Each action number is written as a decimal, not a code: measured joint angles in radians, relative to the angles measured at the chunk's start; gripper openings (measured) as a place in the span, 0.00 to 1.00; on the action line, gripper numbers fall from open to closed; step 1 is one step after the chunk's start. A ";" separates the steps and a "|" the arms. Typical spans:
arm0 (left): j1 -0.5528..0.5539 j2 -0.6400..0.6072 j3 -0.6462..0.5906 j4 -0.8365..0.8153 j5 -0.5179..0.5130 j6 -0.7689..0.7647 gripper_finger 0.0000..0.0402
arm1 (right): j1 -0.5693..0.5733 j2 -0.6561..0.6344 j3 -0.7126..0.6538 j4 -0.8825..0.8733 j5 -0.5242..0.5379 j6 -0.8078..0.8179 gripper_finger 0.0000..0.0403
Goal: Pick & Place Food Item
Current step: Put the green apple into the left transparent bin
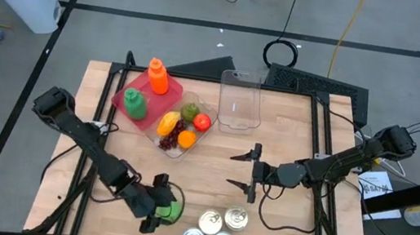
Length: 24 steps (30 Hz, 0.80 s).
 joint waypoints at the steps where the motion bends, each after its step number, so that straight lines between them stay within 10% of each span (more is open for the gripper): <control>1: -0.011 0.000 0.000 -0.024 -0.017 0.003 0.87 | 0.000 0.000 0.000 0.000 0.000 0.000 0.80; 13: -0.097 0.032 -0.002 -0.258 0.063 -0.165 0.80 | 0.000 0.000 0.000 -0.006 0.000 0.000 0.80; 24: -0.108 0.236 -0.003 0.083 0.143 -0.100 0.80 | 0.000 0.000 0.000 -0.006 0.000 0.013 0.80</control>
